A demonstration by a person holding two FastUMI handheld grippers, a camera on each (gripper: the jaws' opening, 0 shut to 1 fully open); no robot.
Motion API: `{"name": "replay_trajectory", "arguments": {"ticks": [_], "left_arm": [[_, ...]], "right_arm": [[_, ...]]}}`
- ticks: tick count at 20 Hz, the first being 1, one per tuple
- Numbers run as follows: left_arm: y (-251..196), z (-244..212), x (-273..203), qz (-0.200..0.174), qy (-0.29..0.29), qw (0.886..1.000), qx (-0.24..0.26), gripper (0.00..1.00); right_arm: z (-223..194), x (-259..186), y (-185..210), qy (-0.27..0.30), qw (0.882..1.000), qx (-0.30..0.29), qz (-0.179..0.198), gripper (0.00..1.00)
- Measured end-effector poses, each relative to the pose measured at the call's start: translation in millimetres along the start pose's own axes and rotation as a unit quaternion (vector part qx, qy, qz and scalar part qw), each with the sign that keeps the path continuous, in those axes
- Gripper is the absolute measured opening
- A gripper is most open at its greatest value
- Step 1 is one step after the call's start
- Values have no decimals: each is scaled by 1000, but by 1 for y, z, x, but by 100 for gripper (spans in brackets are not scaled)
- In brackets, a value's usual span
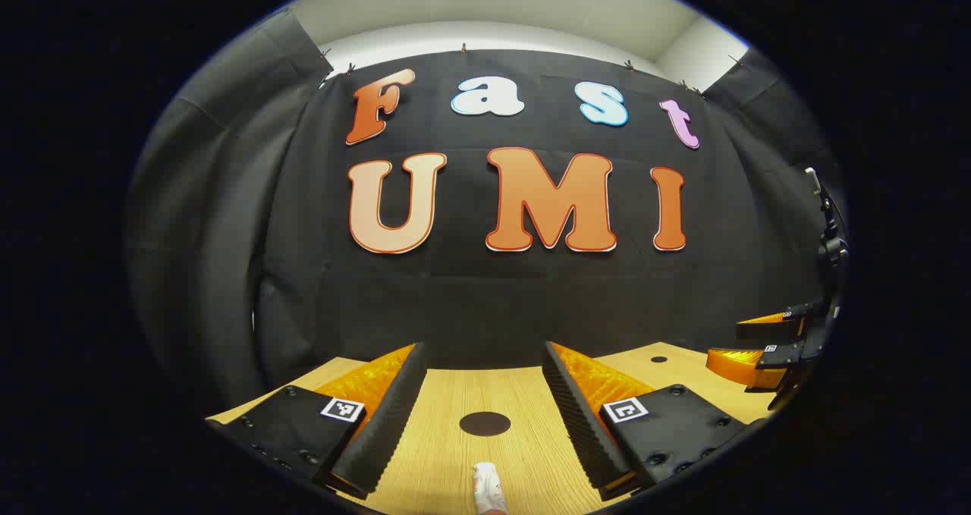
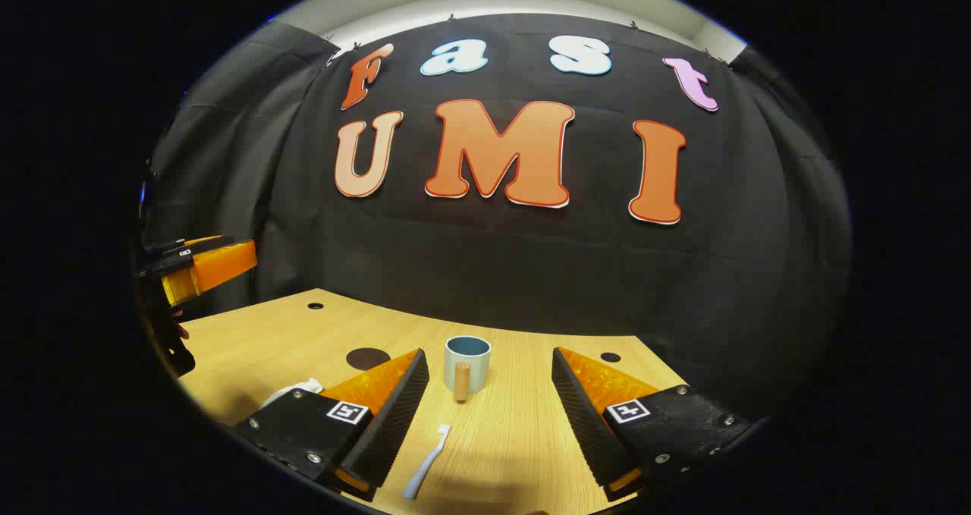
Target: Put the toothbrush and toothpaste on the desktop into the cup, then pick up the cup and place it on the coaster on the desktop.
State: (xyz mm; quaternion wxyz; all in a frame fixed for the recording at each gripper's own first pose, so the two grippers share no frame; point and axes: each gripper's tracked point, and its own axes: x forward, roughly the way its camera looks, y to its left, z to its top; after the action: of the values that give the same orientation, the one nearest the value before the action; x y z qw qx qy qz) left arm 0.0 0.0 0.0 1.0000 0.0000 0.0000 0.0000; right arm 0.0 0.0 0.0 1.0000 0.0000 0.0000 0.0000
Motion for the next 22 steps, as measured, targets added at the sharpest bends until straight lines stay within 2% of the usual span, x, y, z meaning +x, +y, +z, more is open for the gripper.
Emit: {"name": "replay_trajectory", "arguments": {"ticks": [8, 13, 18, 22], "left_arm": [[2, 1, -3, 1, 0, 1000, 7, 99], [3, 2, -3, 1, 3, 1000, 12, 96], [1, -2, -2, -4, 13, 1000, 19, 99], [3, -9, 0, -5, 29, 999, 21, 96]], "right_arm": [[2, -2, 4, 5, 1000, 3, 7, 98], [2, -1, 5, 11, 1000, 2, 12, 98], [-9, 2, 10, 48, 999, 4, 19, 98], [-21, 7, 16, 86, 996, -1, 29, 97]]}}
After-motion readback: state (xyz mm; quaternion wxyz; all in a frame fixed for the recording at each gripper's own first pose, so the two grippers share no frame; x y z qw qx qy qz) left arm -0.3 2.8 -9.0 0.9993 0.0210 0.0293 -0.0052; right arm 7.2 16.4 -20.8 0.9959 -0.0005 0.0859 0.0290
